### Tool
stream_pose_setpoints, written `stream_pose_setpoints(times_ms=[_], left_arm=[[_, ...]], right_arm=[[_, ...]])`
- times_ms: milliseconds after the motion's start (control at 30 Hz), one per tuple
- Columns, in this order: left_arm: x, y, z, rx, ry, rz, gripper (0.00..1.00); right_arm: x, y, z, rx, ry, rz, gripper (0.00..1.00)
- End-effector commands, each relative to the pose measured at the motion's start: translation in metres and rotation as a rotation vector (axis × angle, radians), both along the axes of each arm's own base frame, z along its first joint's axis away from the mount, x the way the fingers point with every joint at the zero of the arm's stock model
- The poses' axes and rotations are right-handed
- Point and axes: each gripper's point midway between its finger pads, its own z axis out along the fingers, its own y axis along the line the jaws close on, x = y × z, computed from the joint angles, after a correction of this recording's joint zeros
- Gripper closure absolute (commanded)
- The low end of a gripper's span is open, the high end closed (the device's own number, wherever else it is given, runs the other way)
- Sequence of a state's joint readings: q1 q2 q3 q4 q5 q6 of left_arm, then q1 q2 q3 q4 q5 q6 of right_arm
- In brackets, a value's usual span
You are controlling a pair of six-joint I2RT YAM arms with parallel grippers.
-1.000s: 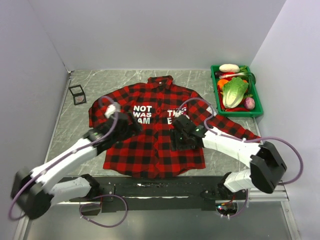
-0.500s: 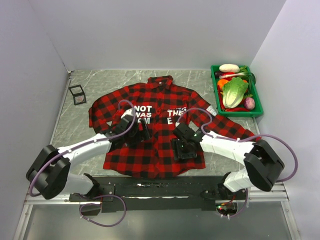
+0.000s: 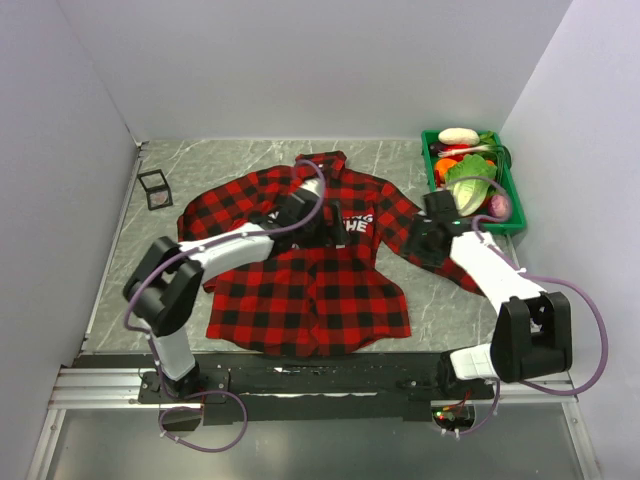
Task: Pin the brooch onto the clothing
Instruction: Flatten out the clothes at the center of the board.
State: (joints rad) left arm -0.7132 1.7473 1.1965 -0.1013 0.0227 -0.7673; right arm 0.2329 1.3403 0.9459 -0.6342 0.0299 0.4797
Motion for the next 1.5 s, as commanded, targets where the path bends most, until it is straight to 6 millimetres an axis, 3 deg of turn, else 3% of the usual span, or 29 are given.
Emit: stream_pose_setpoints(times_ms=[0, 33, 133, 333, 533, 700, 833, 967, 1200, 1467], left_arm=[[-0.034, -0.055, 0.008, -0.020, -0.045, -0.230, 0.03], [-0.040, -0.061, 0.004, -0.024, -0.048, -0.262, 0.02], [-0.070, -0.073, -0.009, -0.036, -0.031, -0.356, 0.01], [-0.130, -0.092, -0.018, -0.025, -0.103, -0.528, 0.06], [-0.166, -0.097, -0.043, 0.017, -0.082, -0.650, 0.10], [-0.182, -0.070, -0.070, 0.078, -0.016, -0.644, 0.15], [-0.197, -0.036, -0.096, 0.148, 0.050, -0.624, 0.19], [-0.204, -0.017, -0.104, 0.184, 0.072, -0.609, 0.20], [-0.207, -0.019, -0.088, 0.153, 0.043, -0.634, 0.21], [-0.217, -0.032, -0.070, 0.082, -0.001, -0.727, 0.21]], right_arm=[[0.015, -0.058, -0.009, -0.033, -0.007, -0.143, 0.37], [0.020, -0.079, -0.011, -0.034, -0.015, -0.200, 0.37], [0.021, -0.106, -0.027, -0.044, 0.038, -0.276, 0.37], [0.019, -0.137, -0.052, -0.066, 0.105, -0.363, 0.39], [0.016, -0.162, -0.067, -0.083, 0.157, -0.438, 0.39], [0.010, -0.188, -0.078, -0.097, 0.197, -0.513, 0.42], [0.004, -0.206, -0.079, -0.120, 0.219, -0.558, 0.43], [-0.001, -0.222, -0.077, -0.103, 0.219, -0.611, 0.43], [-0.013, -0.243, -0.082, -0.115, 0.239, -0.678, 0.43], [-0.015, -0.265, -0.054, -0.214, 0.189, -0.735, 0.42]])
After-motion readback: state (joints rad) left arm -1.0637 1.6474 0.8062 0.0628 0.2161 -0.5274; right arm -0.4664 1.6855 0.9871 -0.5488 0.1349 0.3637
